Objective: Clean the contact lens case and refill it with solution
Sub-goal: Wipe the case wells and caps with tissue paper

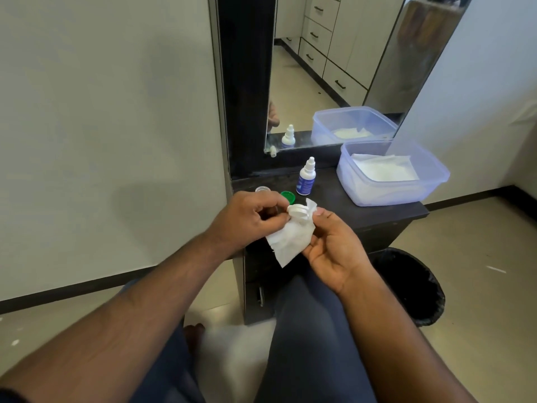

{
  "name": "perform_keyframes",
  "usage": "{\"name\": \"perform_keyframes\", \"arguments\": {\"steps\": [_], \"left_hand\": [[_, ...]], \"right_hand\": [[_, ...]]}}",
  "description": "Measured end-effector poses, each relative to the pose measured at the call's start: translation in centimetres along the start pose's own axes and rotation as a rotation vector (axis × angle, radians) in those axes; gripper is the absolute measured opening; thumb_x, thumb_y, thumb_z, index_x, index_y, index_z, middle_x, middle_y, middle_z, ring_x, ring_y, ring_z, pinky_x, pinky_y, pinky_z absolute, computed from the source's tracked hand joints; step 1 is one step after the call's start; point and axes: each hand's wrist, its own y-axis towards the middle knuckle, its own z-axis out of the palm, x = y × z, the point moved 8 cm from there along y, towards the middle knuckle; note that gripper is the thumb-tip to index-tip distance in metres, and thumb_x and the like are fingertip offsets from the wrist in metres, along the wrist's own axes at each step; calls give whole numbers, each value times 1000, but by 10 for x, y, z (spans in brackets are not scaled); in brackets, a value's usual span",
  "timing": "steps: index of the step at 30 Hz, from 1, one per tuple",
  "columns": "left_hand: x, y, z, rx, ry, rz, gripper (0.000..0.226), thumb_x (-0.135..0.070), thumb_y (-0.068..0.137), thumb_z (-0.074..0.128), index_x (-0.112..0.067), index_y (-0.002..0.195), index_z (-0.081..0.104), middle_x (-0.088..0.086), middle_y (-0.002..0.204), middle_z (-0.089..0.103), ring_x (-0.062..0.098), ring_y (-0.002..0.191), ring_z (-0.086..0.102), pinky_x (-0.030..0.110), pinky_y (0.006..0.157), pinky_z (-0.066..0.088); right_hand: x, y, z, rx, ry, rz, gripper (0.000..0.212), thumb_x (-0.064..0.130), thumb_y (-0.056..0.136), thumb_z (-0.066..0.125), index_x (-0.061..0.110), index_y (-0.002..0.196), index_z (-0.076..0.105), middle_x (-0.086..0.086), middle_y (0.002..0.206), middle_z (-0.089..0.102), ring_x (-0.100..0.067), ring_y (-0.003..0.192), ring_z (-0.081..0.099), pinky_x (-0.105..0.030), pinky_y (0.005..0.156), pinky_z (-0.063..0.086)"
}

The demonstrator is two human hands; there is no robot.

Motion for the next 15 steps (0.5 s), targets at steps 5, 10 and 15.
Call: {"name": "perform_keyframes", "arguments": {"steps": [5, 10, 15], "left_hand": [[0, 1, -4, 26, 97, 123, 19, -14, 82, 71, -10, 101, 74, -14, 89, 68, 0, 78, 62, 16, 71, 50], [8, 3, -3, 46, 26, 21, 20, -13, 84, 70, -10, 103, 73, 2, 97, 74, 5, 84, 67, 18, 74, 54], [48, -1, 9, 206, -464, -754, 19, -14, 91, 62, 2, 97, 70, 13, 77, 67, 16, 58, 60, 23, 46, 51]], "right_hand": [[4, 6, -4, -49, -39, -81, 24, 5, 94, 53, -4, 115, 60, -23, 109, 68, -28, 92, 70, -39, 82, 58], [12, 6, -6, -100, -66, -176, 16, 2, 87, 60, -1, 101, 67, -20, 104, 70, -26, 89, 70, -37, 80, 58], [29, 0, -3, -76, -307, -390, 14, 1, 86, 62, 11, 81, 70, -13, 93, 72, -24, 89, 68, -31, 73, 55]]}}
